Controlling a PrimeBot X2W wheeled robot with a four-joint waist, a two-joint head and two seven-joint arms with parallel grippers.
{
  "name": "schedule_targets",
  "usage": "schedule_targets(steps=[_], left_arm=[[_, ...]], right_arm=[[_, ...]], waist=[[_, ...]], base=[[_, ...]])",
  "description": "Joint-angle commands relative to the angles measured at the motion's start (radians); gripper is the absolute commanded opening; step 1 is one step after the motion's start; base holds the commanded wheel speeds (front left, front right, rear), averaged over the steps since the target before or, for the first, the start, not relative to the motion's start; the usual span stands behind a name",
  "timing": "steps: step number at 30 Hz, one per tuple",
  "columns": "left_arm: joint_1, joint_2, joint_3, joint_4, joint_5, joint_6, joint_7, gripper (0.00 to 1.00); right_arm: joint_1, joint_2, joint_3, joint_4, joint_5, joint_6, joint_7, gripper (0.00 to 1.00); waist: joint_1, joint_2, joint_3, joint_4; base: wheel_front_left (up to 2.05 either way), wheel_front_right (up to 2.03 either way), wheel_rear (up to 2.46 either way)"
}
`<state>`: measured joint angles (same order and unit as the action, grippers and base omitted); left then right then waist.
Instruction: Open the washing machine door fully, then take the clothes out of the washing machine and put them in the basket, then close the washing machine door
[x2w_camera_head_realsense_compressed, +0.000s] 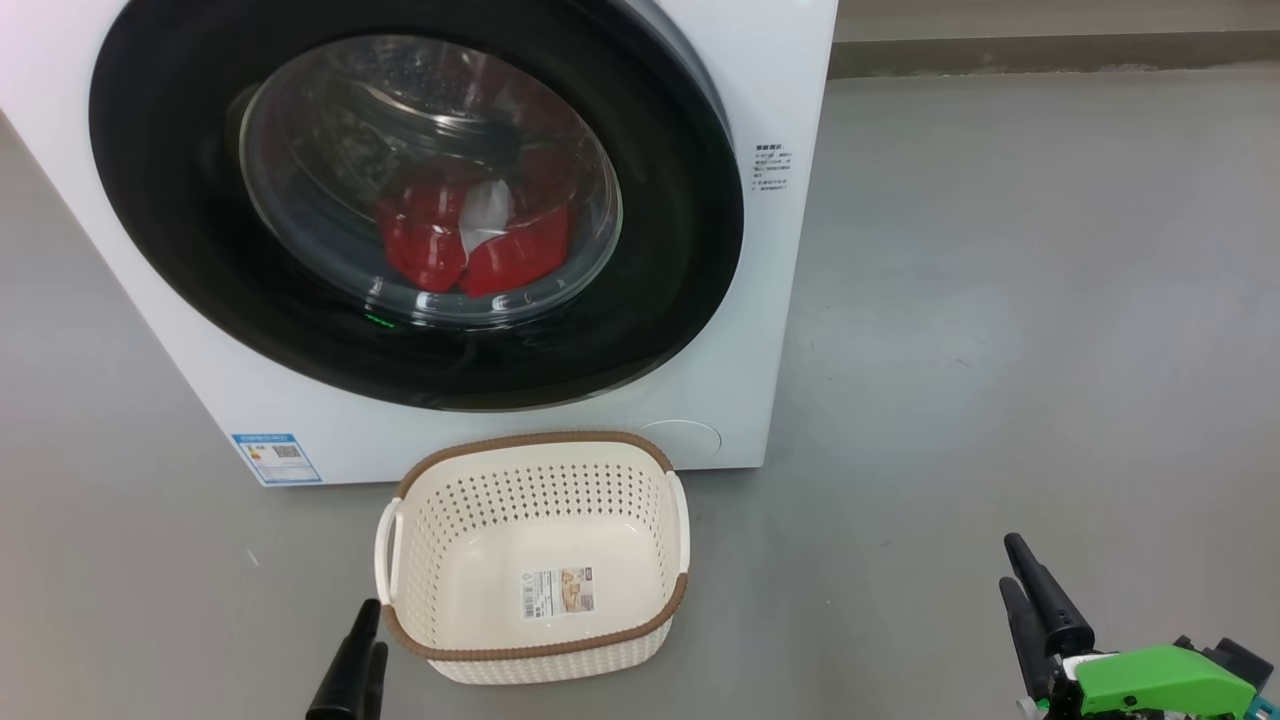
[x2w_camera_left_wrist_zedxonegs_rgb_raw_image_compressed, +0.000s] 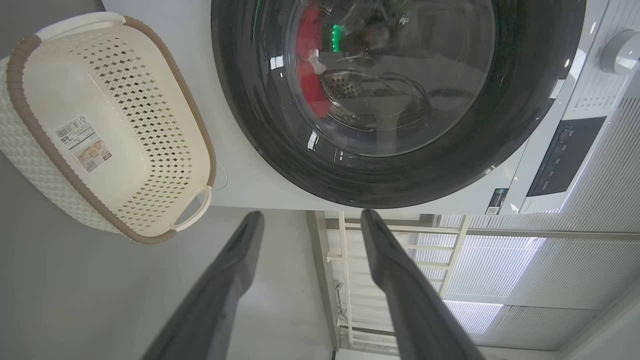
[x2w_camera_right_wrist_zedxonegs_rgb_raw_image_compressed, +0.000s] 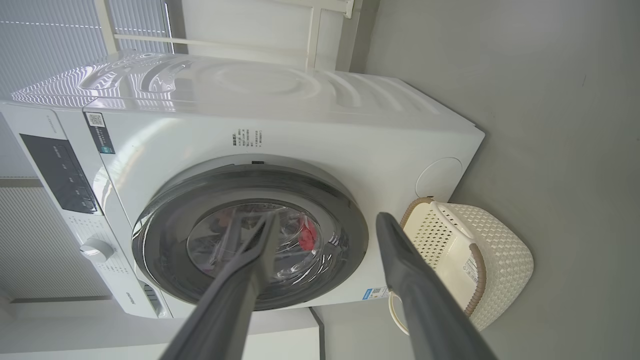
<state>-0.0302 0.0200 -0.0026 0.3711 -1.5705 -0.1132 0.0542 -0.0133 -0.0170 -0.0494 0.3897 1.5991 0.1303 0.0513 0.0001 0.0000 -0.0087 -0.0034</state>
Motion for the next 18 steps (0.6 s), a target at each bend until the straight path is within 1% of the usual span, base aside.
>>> schedule_targets(steps=[1, 6, 18], left_arm=[[-0.045, 0.018, 0.001, -0.017, 0.017, -0.003, -0.009, 1.0], [-0.059, 0.019, -0.004, -0.015, 0.063, -0.003, -0.025, 1.0], [-0.081, 0.017, -0.012, -0.017, 0.216, 0.005, -0.057, 1.0]], right_arm=[[-0.058, -0.012, 0.01, -0.018, -0.022, 0.0, -0.01, 1.0], [-0.077, -0.013, 0.02, -0.008, -0.072, 0.0, -0.025, 1.0], [-0.11, -0.013, 0.031, 0.009, -0.203, 0.0, -0.057, 1.0]], waist=[[-0.0001, 0.0, 0.0, 0.0], [-0.0001, 0.0, -0.003, -0.003], [-0.0001, 0.0, -0.01, -0.007]], base=[[0.0, 0.0, 0.0], [0.0, 0.0, 0.0], [0.0, 0.0, 0.0]])
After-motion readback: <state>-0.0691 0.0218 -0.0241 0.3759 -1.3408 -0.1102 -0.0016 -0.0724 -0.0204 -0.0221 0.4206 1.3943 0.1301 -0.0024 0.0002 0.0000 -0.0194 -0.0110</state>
